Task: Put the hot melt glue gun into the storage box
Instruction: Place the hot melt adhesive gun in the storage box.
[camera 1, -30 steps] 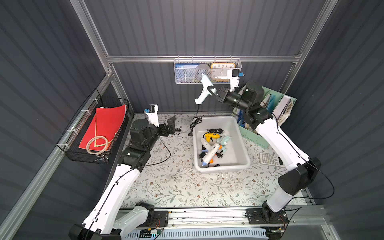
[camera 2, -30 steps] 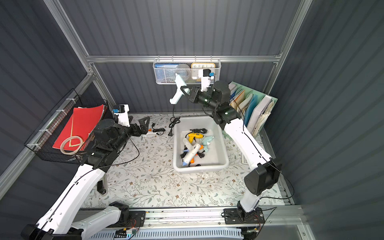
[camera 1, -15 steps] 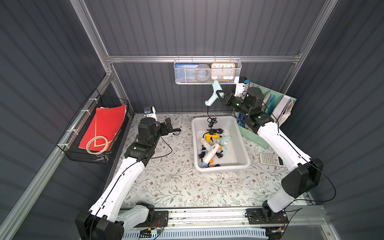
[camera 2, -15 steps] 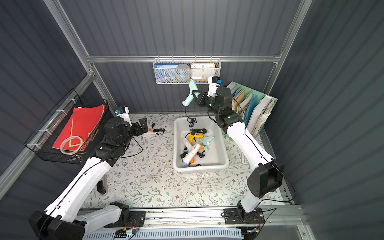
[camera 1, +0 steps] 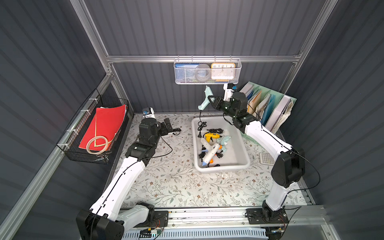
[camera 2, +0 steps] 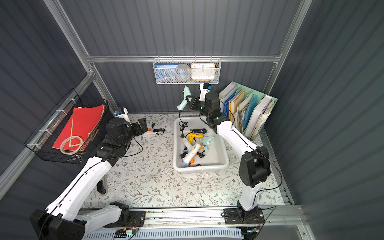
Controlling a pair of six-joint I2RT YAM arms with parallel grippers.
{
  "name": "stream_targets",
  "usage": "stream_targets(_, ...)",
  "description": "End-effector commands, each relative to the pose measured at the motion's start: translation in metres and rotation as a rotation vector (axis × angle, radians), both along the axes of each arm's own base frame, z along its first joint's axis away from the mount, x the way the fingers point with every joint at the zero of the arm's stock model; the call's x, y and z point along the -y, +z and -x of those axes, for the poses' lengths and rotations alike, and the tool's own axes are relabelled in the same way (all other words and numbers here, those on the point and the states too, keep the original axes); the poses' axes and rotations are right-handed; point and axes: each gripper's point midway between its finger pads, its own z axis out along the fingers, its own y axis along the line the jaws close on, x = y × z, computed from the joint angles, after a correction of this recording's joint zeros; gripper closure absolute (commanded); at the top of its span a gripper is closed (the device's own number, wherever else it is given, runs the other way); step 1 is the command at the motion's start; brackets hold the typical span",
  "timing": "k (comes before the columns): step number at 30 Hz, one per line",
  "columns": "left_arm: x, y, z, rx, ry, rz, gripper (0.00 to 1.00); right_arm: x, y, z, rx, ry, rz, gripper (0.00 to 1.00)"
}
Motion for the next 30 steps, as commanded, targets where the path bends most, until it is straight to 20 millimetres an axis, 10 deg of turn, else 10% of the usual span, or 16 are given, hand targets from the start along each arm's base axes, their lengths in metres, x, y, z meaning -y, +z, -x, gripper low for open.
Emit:
stream_targets(1,-0.013,-0.007,0.008,-0.009,0.082,0.021,0.00,0.018,-0.001,-0.002,0.033,-0.093,0.014,1.00)
stream_targets(11,-0.015,-0.021,-0.003,-0.055,0.118,0.023,0.00,0.059,-0.098,0.025,-0.142,-0.199,0.181,1.00)
stream_targets(30,-0.025,-0.049,-0.020,-0.181,0.176,0.032,0.00,0.108,-0.202,0.037,-0.404,-0.342,0.289,0.89)
